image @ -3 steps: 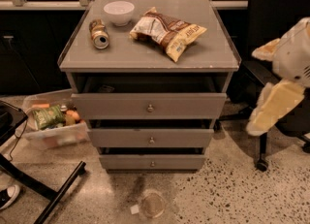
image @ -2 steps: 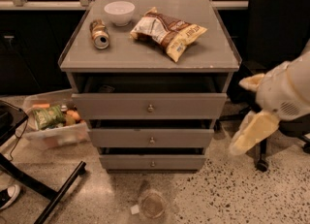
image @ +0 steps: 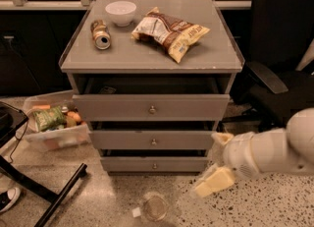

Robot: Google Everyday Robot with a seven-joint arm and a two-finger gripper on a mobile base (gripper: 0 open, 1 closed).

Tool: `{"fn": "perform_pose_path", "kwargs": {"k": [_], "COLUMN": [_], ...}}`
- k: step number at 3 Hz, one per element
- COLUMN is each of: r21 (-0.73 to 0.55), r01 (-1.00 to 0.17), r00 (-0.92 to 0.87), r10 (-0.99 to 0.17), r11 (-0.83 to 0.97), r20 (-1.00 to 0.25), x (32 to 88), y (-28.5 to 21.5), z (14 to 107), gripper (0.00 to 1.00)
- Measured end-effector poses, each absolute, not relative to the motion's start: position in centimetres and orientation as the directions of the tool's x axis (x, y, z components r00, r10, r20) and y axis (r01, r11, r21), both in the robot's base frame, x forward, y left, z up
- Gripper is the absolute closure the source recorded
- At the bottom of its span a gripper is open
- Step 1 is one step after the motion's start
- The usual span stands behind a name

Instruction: Open bottom drawer

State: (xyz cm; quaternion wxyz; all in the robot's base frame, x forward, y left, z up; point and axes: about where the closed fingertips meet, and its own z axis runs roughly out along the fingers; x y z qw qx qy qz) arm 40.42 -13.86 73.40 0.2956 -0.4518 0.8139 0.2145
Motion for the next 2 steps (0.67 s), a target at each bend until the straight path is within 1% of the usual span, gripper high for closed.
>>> {"fn": "perform_pose_path", "kwargs": {"k": [1, 2], "r21": [0.078, 0.078], "r01": [-0.844, -0.844], "r00": [-0.420, -0.420], "r10": [-0.564, -0.564], "r11": [0.530, 0.530], "r20": [-0.711, -0.711], "x": [41.42, 41.42], "y": [-12.44, -12.44], "z": [73.18, 73.18], "gripper": [0.00, 0.00]}}
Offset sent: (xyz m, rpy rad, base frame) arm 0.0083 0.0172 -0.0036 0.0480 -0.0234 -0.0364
